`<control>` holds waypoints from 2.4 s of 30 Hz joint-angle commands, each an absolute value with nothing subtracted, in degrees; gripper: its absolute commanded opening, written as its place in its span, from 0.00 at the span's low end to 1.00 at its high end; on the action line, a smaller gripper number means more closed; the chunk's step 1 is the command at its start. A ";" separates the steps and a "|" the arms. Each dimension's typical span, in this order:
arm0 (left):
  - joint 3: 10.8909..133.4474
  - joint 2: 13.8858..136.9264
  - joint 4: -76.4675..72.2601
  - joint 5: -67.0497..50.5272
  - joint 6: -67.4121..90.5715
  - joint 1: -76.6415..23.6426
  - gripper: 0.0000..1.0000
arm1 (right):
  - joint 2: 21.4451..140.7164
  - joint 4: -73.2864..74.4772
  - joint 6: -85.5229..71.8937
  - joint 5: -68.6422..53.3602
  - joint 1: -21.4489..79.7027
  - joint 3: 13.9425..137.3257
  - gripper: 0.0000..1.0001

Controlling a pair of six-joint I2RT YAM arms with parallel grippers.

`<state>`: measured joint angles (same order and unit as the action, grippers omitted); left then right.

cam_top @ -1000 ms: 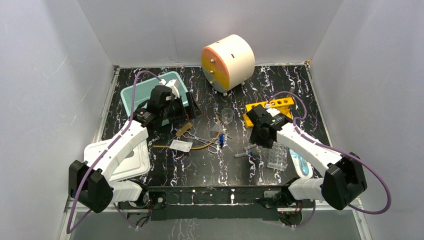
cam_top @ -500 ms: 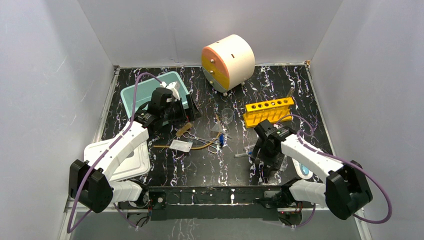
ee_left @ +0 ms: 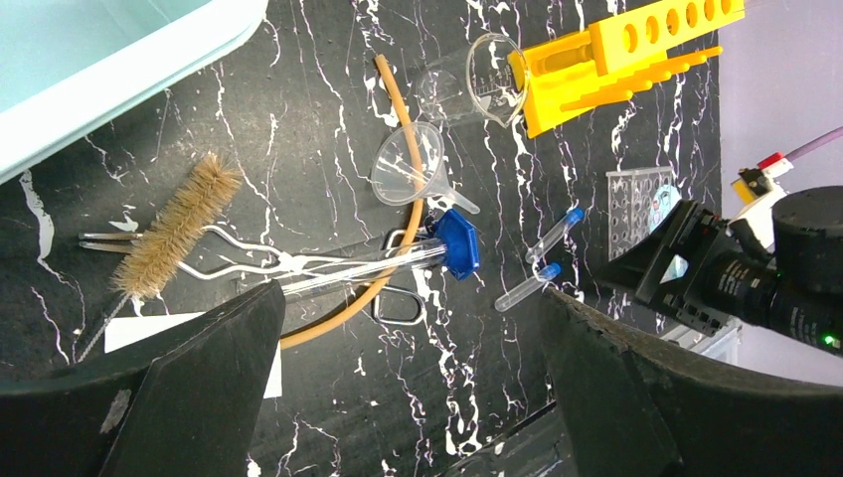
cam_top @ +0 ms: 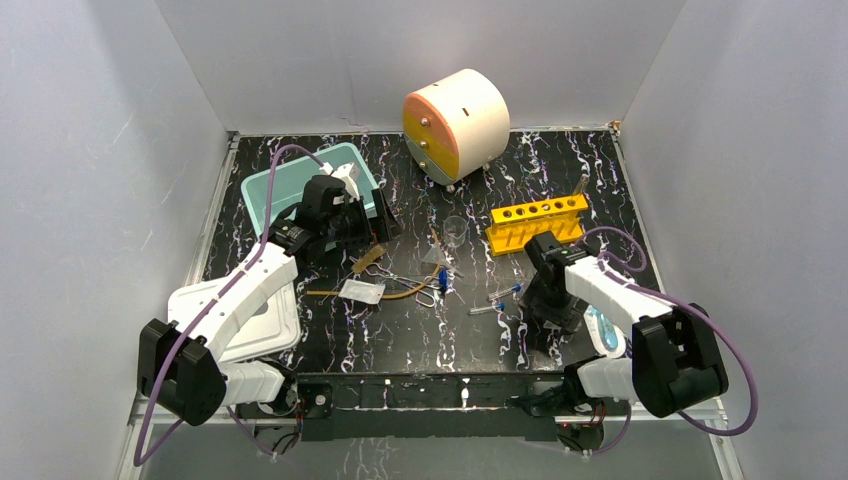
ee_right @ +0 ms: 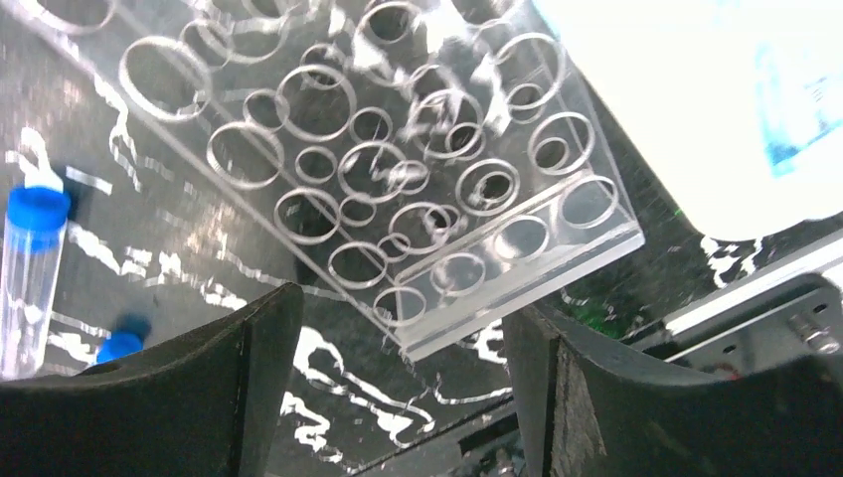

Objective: Organize the chemistry lab equipment

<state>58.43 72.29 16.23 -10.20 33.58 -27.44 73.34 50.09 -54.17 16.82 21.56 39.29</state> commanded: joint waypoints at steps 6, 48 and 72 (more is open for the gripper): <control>61.39 73.15 16.08 -9.07 31.92 -27.06 0.98 | 77.44 43.29 -44.09 24.81 14.64 43.20 0.70; 61.47 73.48 16.60 -10.94 31.73 -27.07 0.98 | 81.48 40.67 -70.69 18.76 27.85 51.58 0.49; 63.84 76.19 17.64 -12.54 30.17 -27.07 0.98 | 91.48 36.24 -79.40 21.11 28.21 48.79 0.33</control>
<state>61.04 75.79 16.84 -11.16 31.29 -27.44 89.30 38.94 -73.60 19.42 27.88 50.35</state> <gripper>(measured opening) 0.983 0.367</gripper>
